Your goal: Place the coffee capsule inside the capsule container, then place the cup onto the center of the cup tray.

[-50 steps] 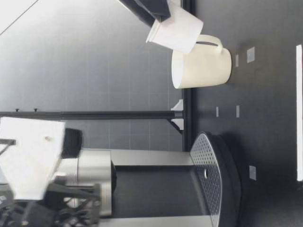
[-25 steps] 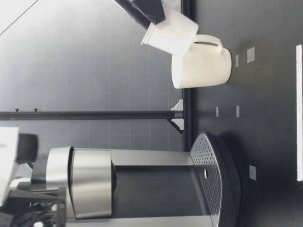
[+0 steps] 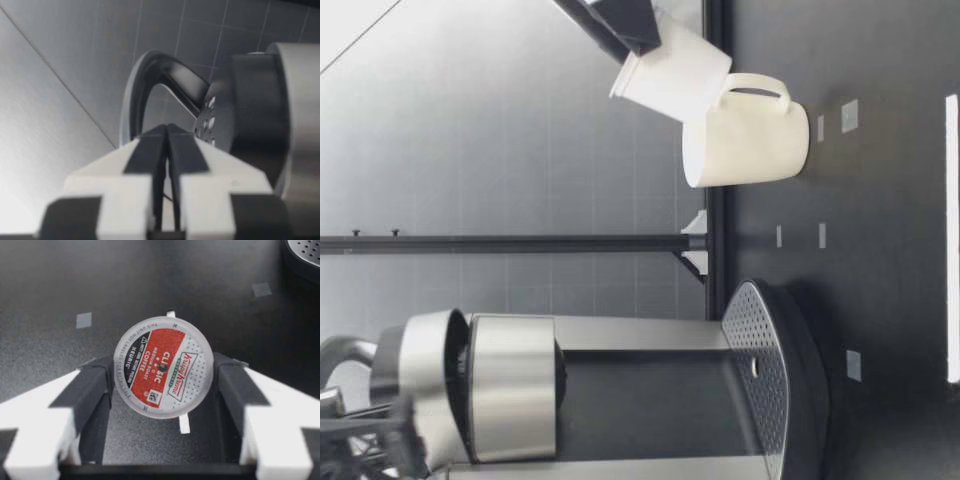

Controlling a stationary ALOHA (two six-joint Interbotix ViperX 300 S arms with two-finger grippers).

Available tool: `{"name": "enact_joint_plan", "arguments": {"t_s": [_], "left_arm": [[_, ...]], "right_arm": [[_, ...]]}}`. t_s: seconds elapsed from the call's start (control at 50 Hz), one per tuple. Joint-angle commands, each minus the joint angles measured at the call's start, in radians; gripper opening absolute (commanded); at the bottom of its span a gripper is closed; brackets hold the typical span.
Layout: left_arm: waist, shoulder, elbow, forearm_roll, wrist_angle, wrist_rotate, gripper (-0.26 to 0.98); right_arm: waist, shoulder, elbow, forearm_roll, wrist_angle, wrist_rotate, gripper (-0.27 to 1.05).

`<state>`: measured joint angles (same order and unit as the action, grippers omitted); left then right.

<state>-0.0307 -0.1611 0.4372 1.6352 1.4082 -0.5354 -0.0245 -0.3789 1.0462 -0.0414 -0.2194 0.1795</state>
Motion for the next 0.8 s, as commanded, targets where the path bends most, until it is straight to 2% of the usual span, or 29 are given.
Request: {"name": "enact_joint_plan", "arguments": {"t_s": [0.0,0.1,0.22,0.48,0.58,0.78], "left_arm": [[0.041,-0.060,-0.023,-0.015,-0.014,-0.029,0.05],[0.055,-0.097,-0.031,-0.058,-0.046,-0.066,0.05],[0.084,-0.149,-0.035,-0.153,-0.127,-0.133,0.05],[0.146,-0.265,0.003,-0.250,-0.284,-0.290,0.05],[0.186,-0.308,0.023,-0.305,-0.356,-0.318,0.05],[0.256,-0.371,0.080,-0.333,-0.437,-0.383,0.05]], "right_arm": [[-0.005,-0.008,-0.011,0.005,-0.014,0.002,0.49],[-0.005,-0.008,-0.011,0.003,-0.020,0.006,0.49],[-0.005,-0.006,-0.014,0.003,-0.032,0.006,0.49],[-0.005,-0.017,-0.015,0.005,-0.038,0.017,0.49],[-0.005,-0.018,-0.017,0.005,-0.038,0.025,0.49],[-0.005,-0.018,-0.020,0.005,-0.043,0.035,0.49]]}}
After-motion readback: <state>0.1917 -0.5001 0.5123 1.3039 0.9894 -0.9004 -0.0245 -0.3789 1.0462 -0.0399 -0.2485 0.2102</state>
